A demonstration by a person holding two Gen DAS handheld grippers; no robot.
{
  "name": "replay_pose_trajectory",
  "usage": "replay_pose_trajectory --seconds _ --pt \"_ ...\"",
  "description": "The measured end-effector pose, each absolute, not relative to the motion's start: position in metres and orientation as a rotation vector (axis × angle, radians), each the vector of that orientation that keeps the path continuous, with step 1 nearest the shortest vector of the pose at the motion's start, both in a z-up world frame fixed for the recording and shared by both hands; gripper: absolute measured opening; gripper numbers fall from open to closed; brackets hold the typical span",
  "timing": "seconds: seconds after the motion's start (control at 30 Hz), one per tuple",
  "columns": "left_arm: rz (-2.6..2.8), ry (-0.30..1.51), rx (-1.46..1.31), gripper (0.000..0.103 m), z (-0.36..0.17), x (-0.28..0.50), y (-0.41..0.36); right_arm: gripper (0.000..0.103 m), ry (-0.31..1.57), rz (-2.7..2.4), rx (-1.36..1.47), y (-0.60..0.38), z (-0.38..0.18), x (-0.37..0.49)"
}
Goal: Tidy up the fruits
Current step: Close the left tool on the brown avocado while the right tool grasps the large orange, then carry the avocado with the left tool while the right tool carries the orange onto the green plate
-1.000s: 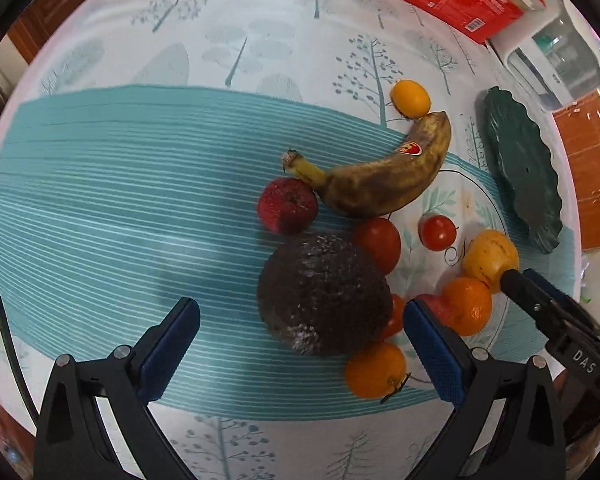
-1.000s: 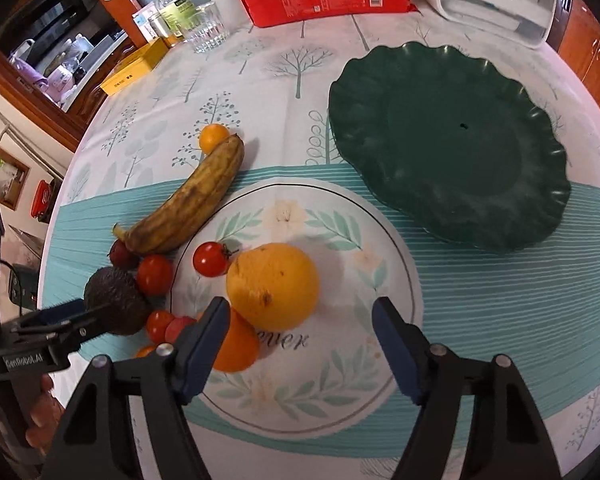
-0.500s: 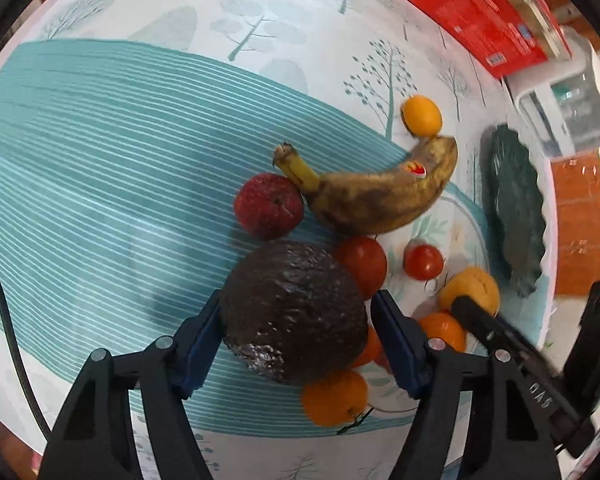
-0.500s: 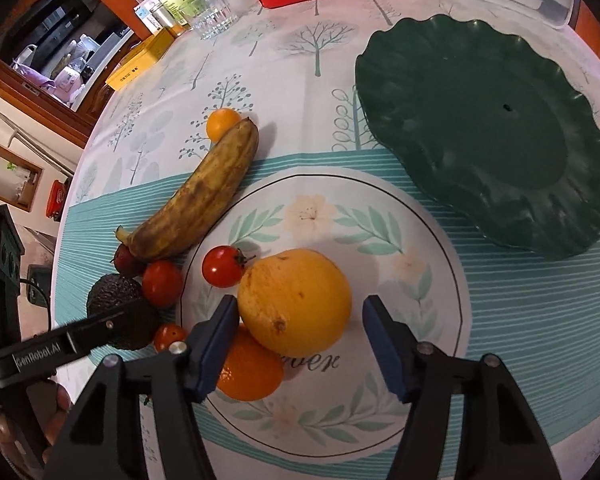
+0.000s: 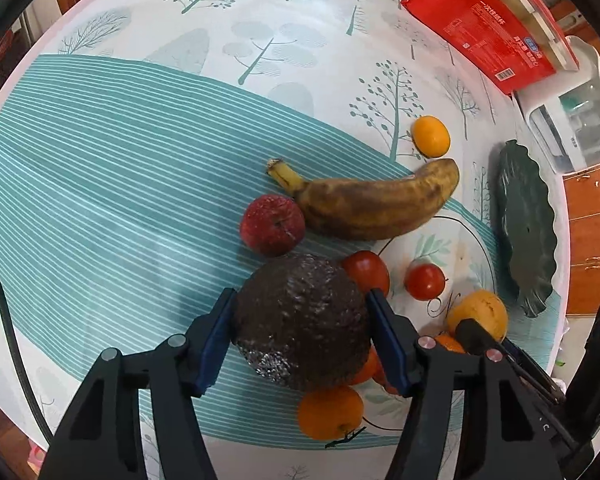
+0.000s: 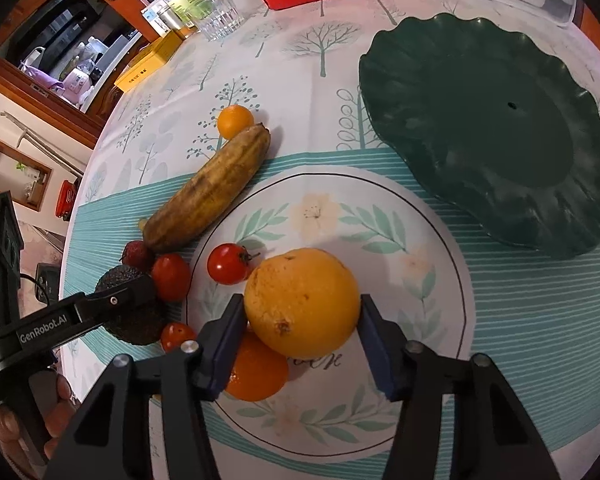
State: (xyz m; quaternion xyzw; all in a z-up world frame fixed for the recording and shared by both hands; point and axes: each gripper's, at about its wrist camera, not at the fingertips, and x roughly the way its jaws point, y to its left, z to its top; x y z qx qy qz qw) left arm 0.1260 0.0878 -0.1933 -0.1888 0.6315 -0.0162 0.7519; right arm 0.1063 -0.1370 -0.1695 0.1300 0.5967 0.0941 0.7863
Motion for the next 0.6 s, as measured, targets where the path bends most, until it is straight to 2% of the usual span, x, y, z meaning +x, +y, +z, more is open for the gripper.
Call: replay_pose_trajectory --seconds 0.27,0.6 --pt "-0.045 1.346 -0.394 0.062 -0.18 0.113 0.087 0.055 1.254 0.222 0.272 -0.143 -0.158 0.099" --pt "-0.158 1.243 -0.297 0.062 -0.119 0.11 0.042 0.055 1.159 0.219 0.29 -0.173 -0.123 0.09"
